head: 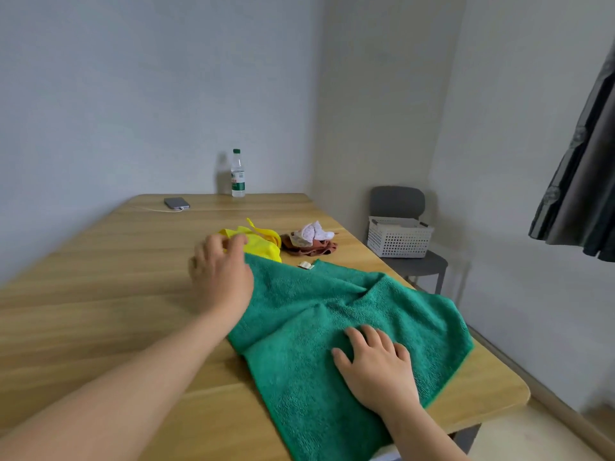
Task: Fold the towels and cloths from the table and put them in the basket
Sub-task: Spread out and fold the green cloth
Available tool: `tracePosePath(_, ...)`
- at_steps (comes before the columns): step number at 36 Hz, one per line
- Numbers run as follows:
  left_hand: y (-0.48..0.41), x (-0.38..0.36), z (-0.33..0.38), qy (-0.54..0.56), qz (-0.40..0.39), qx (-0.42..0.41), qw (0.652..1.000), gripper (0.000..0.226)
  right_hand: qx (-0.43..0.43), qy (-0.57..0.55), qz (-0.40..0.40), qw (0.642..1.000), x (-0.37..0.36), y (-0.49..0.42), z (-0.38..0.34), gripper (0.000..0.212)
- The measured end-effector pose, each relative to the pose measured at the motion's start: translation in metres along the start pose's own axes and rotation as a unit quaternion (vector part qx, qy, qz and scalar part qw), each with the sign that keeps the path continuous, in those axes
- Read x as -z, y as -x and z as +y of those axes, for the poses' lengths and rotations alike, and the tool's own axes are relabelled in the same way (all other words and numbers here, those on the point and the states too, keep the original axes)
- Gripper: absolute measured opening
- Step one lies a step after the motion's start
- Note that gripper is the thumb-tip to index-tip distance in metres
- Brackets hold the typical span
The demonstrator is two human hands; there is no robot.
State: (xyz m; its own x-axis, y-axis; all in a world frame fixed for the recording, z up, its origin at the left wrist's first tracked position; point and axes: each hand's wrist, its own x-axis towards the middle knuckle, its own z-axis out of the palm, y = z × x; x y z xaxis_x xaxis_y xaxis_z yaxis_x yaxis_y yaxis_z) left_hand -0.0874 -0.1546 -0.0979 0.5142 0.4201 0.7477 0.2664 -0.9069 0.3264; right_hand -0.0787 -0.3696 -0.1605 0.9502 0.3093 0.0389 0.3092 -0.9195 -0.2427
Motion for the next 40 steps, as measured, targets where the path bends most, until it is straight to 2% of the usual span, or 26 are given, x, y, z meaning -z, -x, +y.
tracePosePath(1, 0.008, 0.0, 0.006, 0.019, -0.028, -0.042, 0.999, 0.031, -0.001, -0.002, 0.001, 1.0, 0.0, 0.0, 0.0, 0.056)
tracePosePath(3, 0.034, -0.001, 0.021, 0.059, -0.165, -0.088, 0.981, 0.023, -0.002, -0.003, 0.005, 1.0, -0.001, 0.0, 0.0, 0.055)
tracePosePath(6, 0.076, -0.013, 0.027, 0.013, -0.404, -0.091, 0.91, 0.042, -0.003, 0.0, 0.011, 1.0, -0.002, -0.001, -0.001, 0.055)
tracePosePath(8, 0.089, -0.018, 0.024, -0.041, -0.457, -0.097, 0.883, 0.053, -0.005, 0.003, 0.007, 1.0, -0.002, 0.0, -0.001, 0.055)
tracePosePath(15, 0.075, -0.014, 0.01, -0.078, -0.513, -0.117, 0.847, 0.062, -0.012, 0.029, -0.005, 0.999, 0.002, 0.007, -0.009, 0.057)
tracePosePath(20, 0.049, -0.006, -0.015, -0.047, -0.563, -0.114, 0.818, 0.051, 0.043, 0.084, -0.027, 0.995, 0.01, 0.022, -0.024, 0.056)
tracePosePath(22, 0.033, 0.001, -0.024, -0.013, -0.581, -0.09, 0.809, 0.046, 0.07, 0.055, -0.038, 0.995, 0.018, 0.023, -0.029, 0.05)
tracePosePath(24, 0.019, 0.008, -0.03, 0.026, -0.589, -0.035, 0.807, 0.038, 0.082, -0.019, -0.047, 0.995, 0.026, 0.022, -0.033, 0.042)
tracePosePath(26, 0.009, 0.01, -0.036, -0.005, -0.564, -0.02, 0.825, 0.032, 0.085, -0.083, -0.027, 0.992, 0.032, 0.017, -0.036, 0.034)
tracePosePath(29, 0.008, 0.0, -0.042, -0.082, -0.426, -0.044, 0.9, 0.035, 0.091, -0.121, 0.068, 0.986, 0.033, 0.004, -0.037, 0.026)
tracePosePath(31, 0.02, -0.008, -0.036, -0.02, -0.37, -0.049, 0.927, 0.046, 0.076, -0.121, 0.128, 0.981, 0.032, -0.009, -0.034, 0.027)
tracePosePath(32, 0.029, -0.011, -0.032, 0.003, -0.372, -0.06, 0.926, 0.047, 0.061, -0.116, 0.139, 0.982, 0.033, -0.014, -0.032, 0.03)
tracePosePath(34, 0.046, -0.018, -0.023, -0.017, -0.42, -0.081, 0.904, 0.047, 0.032, -0.099, 0.108, 0.989, 0.031, -0.024, -0.028, 0.039)
tracePosePath(36, 0.057, -0.025, -0.022, -0.06, -0.472, -0.068, 0.877, 0.051, 0.018, -0.063, 0.039, 0.997, 0.024, -0.032, -0.02, 0.049)
tracePosePath(38, 0.055, -0.029, -0.023, -0.077, -0.485, -0.05, 0.87, 0.055, 0.009, -0.01, -0.027, 1.0, 0.012, -0.038, -0.011, 0.056)
tracePosePath(40, 0.053, -0.03, -0.022, -0.093, -0.494, -0.045, 0.863, 0.057, -0.002, 0.024, -0.055, 0.998, 0.004, -0.043, -0.004, 0.06)
